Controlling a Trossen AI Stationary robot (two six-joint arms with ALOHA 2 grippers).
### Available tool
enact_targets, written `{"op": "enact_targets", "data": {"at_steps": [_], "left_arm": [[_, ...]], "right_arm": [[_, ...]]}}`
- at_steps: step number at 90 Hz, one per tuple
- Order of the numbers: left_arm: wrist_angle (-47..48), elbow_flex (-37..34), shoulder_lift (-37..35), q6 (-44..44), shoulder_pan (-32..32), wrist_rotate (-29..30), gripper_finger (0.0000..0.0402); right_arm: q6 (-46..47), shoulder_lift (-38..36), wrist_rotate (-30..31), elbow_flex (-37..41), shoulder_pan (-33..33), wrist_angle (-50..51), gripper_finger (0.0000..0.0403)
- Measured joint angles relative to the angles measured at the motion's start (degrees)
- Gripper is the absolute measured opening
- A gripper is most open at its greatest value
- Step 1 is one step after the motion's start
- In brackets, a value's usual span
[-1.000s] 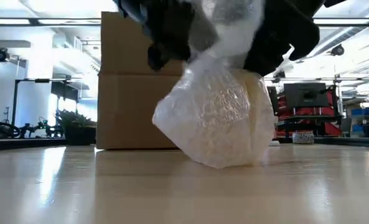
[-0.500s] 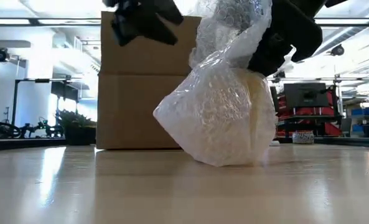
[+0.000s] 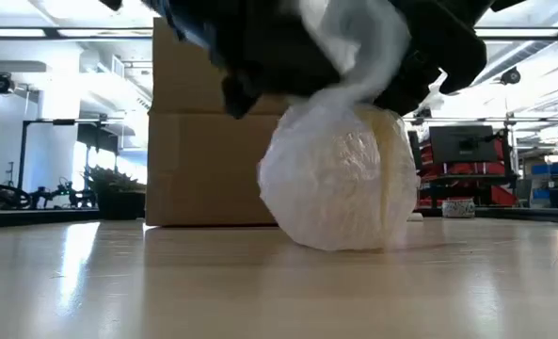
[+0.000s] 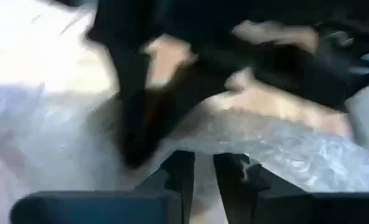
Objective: Wrap mug
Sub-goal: Wrap the yellow mug in the transparent bubble wrap
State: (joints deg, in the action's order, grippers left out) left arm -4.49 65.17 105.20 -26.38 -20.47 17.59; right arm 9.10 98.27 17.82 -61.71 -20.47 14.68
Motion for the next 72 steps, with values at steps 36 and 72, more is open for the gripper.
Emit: {"op": "enact_targets", "data": {"at_steps": [36,72], "left_arm": [[-0.55,0.15,1.92,-1.08,1.09,0.64,0.0005],[1.58,-0.56,0.07,-1.73,0.45,0.88,0.0005]], "right_arm": [[-1.66,-2.97,-8.82,-13.56,-0.69,20.79,0.0000],[-2.77,6.12,-6.32,-13.03,1.69,17.23,0.0000]]}}
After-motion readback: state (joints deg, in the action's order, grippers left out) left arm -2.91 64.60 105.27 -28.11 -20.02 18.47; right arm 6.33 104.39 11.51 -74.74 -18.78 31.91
